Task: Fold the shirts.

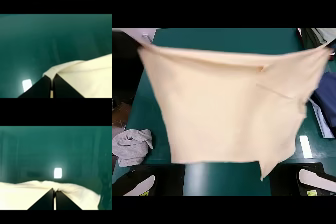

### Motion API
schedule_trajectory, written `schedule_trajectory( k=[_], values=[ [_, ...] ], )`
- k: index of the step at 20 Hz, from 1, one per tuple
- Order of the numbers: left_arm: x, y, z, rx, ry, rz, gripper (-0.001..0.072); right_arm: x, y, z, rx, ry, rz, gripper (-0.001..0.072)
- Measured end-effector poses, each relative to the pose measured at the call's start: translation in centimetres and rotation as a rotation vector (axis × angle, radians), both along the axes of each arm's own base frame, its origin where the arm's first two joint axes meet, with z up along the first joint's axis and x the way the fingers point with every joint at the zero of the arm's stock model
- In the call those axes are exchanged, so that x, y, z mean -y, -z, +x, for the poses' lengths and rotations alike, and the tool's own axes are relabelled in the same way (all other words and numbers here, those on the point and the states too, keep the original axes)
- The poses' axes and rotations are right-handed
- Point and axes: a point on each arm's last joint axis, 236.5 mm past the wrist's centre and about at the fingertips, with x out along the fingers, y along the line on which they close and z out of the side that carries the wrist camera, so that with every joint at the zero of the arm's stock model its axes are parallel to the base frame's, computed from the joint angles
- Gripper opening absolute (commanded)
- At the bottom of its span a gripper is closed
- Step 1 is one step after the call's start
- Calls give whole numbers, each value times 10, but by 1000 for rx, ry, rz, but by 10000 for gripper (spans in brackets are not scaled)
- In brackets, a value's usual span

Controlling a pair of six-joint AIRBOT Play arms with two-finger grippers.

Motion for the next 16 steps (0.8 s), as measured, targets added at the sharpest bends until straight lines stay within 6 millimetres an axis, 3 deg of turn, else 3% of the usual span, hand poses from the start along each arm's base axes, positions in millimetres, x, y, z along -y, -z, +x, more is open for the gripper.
schedule_trajectory(
  k=[4,7,10,12,16],
  values=[
    [-5,101,58,-140,-25,67,27,-1,81,57,-80,29,21,15],
    [-7,139,100,-106,-42,88,27,7,120,97,-53,66,-34,15],
    [-7,145,135,3,-56,87,27,10,136,129,7,83,-96,15],
    [-11,138,153,83,-70,91,27,13,139,144,53,91,-137,15],
    [-39,139,164,113,-120,103,27,21,146,152,67,92,-204,15]
  ],
)
